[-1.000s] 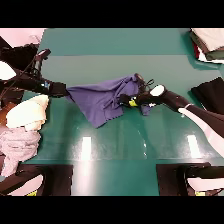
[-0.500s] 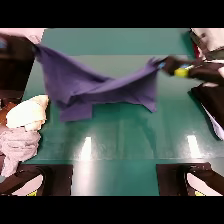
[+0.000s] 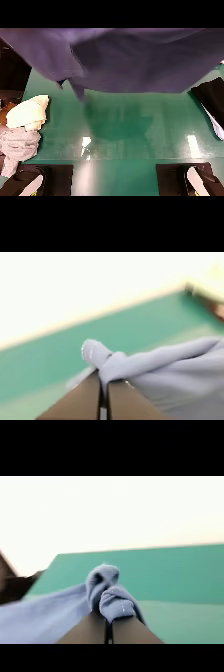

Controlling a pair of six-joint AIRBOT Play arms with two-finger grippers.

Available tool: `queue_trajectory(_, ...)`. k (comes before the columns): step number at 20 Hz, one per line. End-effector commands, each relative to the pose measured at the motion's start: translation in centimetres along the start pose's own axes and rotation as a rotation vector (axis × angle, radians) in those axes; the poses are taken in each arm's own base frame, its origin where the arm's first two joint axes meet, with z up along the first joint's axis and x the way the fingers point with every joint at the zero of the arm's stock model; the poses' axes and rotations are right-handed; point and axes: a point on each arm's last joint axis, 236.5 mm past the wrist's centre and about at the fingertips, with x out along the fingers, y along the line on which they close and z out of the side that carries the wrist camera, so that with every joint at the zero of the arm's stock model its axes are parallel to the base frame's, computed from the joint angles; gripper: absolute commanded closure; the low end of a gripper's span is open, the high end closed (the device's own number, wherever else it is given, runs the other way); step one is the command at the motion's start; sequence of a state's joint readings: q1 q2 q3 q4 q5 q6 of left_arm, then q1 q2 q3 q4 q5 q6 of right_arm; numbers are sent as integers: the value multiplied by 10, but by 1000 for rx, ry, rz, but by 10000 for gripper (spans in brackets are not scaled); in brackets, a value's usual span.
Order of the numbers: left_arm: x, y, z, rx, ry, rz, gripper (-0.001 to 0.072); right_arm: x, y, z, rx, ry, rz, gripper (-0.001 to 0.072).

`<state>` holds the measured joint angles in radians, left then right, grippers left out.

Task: Fold the shirts.

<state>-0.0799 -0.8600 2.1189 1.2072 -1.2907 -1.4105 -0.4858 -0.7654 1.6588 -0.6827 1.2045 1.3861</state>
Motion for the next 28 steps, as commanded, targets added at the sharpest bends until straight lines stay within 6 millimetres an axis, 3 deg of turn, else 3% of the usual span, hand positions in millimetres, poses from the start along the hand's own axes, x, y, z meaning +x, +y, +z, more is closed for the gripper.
queue_trajectory(1, -41, -23, 37, 13, -150, -38, 686, -38, -3, 12, -49, 9, -147, 696)
queue_trajectory(4, -23, -14, 23, 6, -87, -25, 686, -34, -26, 5, 44, 110, -192, 696)
queue_trajectory(6, 18, 4, -17, -24, 59, -11, 686, -21, -44, -13, 131, 229, -173, 696)
queue_trajectory(9, 94, 22, -133, -125, 430, -51, 685, 16, -82, -69, 257, 494, -157, 696)
queue_trajectory(11, 129, 28, -232, -207, 737, -95, 685, 46, -107, -132, 297, 728, -186, 696)
queue_trajectory(13, 149, 31, -320, -287, 995, -130, 684, 78, -123, -203, 310, 952, -208, 696)
queue_trajectory(15, 172, 36, -390, -349, 1138, -138, 684, 112, -128, -255, 312, 1057, -188, 696)
queue_trajectory(17, 199, 44, -433, -388, 1177, -123, 685, 152, -135, -291, 331, 1058, -179, 696)
queue_trajectory(19, 224, 52, -457, -406, 1155, -95, 685, 188, -147, -312, 342, 1016, -188, 695)
queue_trajectory(21, 240, 64, -463, -396, 1105, -58, 683, 215, -162, -317, 356, 945, -204, 695)
queue_trajectory(22, 244, 71, -461, -375, 1085, -35, 619, 224, -166, -316, 360, 918, -206, 693)
queue_trajectory(23, 245, 77, -458, -350, 1079, -17, 246, 229, -171, -312, 361, 902, -209, 644)
queue_trajectory(24, 243, 84, -455, -322, 1084, 5, -3, 230, -175, -307, 355, 892, -210, 351)
queue_trajectory(25, 236, 91, -450, -293, 1109, 26, 82, 228, -180, -299, 354, 889, -213, 140)
queue_trajectory(26, 228, 93, -446, -286, 1140, 39, 96, 224, -182, -290, 351, 891, -213, 148)
queue_trajectory(28, 214, 89, -439, -330, 1186, 62, 96, 208, -185, -271, 316, 902, -202, 346)
